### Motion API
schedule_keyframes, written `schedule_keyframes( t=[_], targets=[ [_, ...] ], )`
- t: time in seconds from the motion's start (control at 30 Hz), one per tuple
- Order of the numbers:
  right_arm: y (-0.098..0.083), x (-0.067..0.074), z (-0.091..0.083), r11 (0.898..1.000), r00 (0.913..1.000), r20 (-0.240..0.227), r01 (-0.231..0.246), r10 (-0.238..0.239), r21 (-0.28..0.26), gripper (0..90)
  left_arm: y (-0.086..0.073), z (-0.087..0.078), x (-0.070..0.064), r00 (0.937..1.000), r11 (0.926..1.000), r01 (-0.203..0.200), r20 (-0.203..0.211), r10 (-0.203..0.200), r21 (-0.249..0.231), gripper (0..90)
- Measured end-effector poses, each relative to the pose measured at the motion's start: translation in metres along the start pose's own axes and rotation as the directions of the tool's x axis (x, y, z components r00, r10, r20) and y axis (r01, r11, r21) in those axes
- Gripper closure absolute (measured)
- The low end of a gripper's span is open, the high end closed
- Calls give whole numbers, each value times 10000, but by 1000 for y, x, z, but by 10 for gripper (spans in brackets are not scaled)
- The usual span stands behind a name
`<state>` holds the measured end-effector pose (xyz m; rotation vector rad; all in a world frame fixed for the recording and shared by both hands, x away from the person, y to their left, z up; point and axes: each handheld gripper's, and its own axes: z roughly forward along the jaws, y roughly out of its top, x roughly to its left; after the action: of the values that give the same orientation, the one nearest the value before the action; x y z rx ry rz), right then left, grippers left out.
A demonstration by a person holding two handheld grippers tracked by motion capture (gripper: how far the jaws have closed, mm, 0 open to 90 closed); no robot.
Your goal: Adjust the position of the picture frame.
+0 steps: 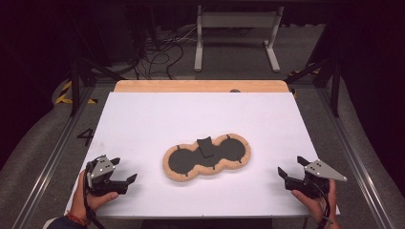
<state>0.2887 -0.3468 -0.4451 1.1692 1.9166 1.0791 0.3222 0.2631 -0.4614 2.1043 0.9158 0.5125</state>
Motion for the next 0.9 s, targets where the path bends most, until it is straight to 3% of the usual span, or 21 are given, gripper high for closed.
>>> schedule_keyframes(
  t=[0.03,0.23,0.33,0.43,0.53,0.6,0.7,0.87,0.9],
  targets=[
    [0,0,0,10000,10000,-3,-5,5,11,185,1,1,0,9997,9999,67,218,-65,-112,174],
    [-1,0,2,9999,10000,-51,-75,76,142,184,5,-2,-3,9999,9992,-39,91,43,-399,205],
    [1,1,3,9997,9999,-15,-138,139,189,189,7,0,-1,9995,9993,250,189,-245,-279,228],
    [2,2,5,9995,9998,88,-188,185,254,219,10,4,2,9996,9999,-30,275,35,-164,233],
    [3,3,7,9989,9993,251,-271,261,394,247,14,8,4,9995,9997,-68,291,74,-237,277],
    [5,3,11,9975,9985,320,-461,445,542,256,19,13,4,9980,9998,-212,590,213,-20,323],
    [9,5,18,9953,9987,103,-499,492,834,271,26,19,3,9974,9990,-448,571,444,59,350],
    [18,15,34,9936,9992,-268,-280,311,1091,310,43,32,6,9950,9994,-126,986,157,-315,341],
    [20,17,37,9935,9989,-365,-258,300,1112,321,48,36,6,9951,9991,-227,953,261,-367,348]
  ],
)
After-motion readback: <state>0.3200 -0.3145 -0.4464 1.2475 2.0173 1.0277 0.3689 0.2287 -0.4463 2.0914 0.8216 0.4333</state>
